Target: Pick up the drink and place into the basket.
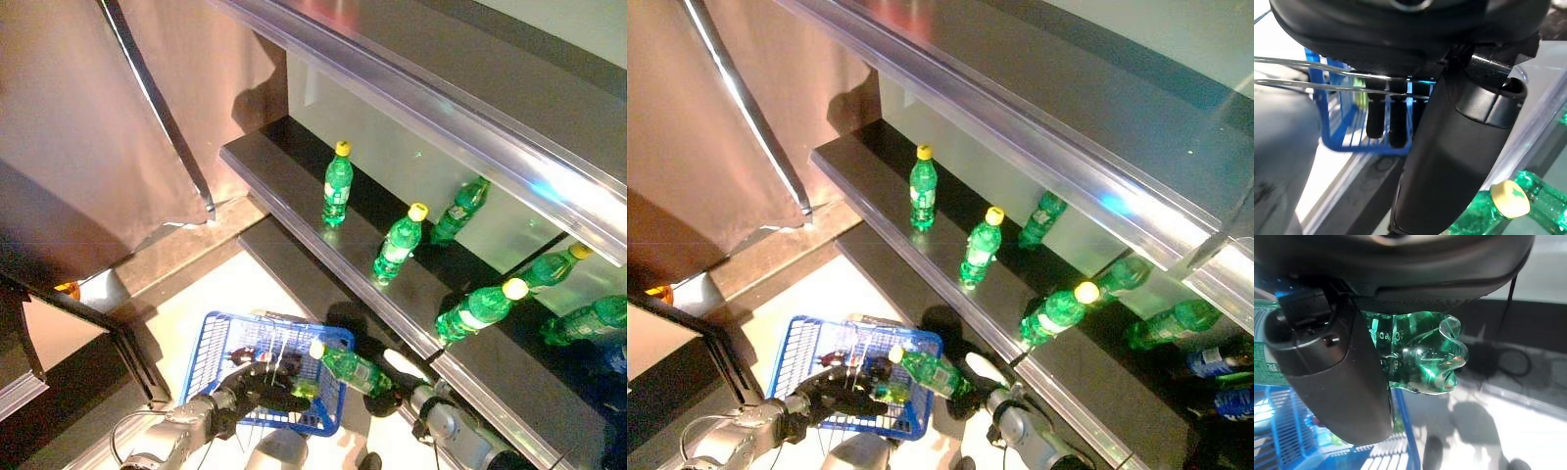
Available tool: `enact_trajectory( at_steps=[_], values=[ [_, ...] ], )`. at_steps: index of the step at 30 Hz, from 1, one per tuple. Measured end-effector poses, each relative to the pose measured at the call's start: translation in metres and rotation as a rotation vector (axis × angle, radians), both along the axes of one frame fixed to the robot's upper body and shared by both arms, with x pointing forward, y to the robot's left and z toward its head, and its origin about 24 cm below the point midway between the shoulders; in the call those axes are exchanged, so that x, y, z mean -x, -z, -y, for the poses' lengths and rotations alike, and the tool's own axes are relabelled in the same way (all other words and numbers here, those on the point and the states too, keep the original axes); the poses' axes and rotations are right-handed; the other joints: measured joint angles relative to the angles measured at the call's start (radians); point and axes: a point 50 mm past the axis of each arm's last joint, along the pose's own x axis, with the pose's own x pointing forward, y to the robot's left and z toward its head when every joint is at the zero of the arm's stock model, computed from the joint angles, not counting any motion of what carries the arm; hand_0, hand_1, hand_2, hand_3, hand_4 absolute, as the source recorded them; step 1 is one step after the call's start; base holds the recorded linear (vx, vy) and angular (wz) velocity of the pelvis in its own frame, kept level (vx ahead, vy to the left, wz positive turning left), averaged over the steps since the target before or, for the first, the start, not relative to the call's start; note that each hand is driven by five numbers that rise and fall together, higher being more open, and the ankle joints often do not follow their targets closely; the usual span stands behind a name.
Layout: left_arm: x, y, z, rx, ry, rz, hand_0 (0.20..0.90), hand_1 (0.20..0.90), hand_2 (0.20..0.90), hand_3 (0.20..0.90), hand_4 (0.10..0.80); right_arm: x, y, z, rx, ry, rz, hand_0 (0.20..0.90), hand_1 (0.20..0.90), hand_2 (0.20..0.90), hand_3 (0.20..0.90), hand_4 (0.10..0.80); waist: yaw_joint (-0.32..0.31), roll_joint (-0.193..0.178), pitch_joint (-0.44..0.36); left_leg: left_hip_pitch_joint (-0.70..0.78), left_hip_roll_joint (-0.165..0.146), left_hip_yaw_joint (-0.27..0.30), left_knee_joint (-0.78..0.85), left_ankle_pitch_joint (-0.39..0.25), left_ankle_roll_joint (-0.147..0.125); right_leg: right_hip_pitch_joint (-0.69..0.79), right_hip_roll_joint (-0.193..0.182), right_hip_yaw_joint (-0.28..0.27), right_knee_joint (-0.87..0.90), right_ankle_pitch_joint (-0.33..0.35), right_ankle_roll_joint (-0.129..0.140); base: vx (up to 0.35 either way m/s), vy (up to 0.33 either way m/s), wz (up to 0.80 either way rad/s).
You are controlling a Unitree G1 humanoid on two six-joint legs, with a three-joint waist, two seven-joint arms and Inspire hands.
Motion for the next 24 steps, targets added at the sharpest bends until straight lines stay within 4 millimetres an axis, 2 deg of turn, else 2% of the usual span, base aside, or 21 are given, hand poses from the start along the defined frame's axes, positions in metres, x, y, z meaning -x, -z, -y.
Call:
enact_trajectory(
  at_steps=[12, 17, 21, 24],
  values=[
    [-0.004, -0.001, 0.007, 0.021, 0.004, 0.007, 0.3, 0.3, 0.3, 0.2, 0.1, 0.002, 0.003, -0.005, -0.008, -0.022, -0.023, 0.3, 0.3, 0.3, 0.2, 0.1, 0.003, 0.0, 0.0, 0.001, 0.0, 0.0, 0.0, 0.0, 0.0, 0.0, 0.001, 0.001, 0.0, 0.0, -0.001, 0.0, 0.0, 0.0],
    [-0.001, 0.001, 0.006, 0.021, 0.015, -0.031, 0.3, 0.3, 0.3, 0.2, 0.1, 0.002, 0.009, -0.006, -0.039, 0.023, -0.142, 0.3, 0.3, 0.3, 0.2, 0.1, 0.01, 0.0, 0.0, 0.003, 0.0, -0.005, 0.0, 0.0, 0.0, 0.003, -0.001, -0.002, 0.0, 0.0, -0.001, 0.005, -0.001, 0.01],
    [-0.001, -0.002, 0.009, 0.024, 0.053, -0.034, 0.3, 0.3, 0.3, 0.2, 0.1, 0.003, 0.018, -0.009, -0.058, 0.085, -0.309, 0.3, 0.3, 0.3, 0.2, 0.1, 0.033, -0.001, 0.001, 0.011, -0.001, -0.01, 0.0, 0.001, -0.001, 0.013, 0.0, -0.008, -0.001, 0.0, -0.001, 0.02, -0.007, 0.04],
    [-0.001, -0.004, 0.011, 0.012, 0.1, -0.036, 0.3, 0.3, 0.3, 0.2, 0.1, 0.003, 0.022, -0.017, -0.09, 0.108, -0.401, 0.3, 0.3, 0.3, 0.2, 0.1, 0.047, -0.002, 0.001, 0.022, -0.002, -0.014, 0.0, 0.0, -0.001, 0.026, 0.0, -0.013, -0.001, -0.001, 0.0, 0.042, 0.0, 0.06]
  ],
)
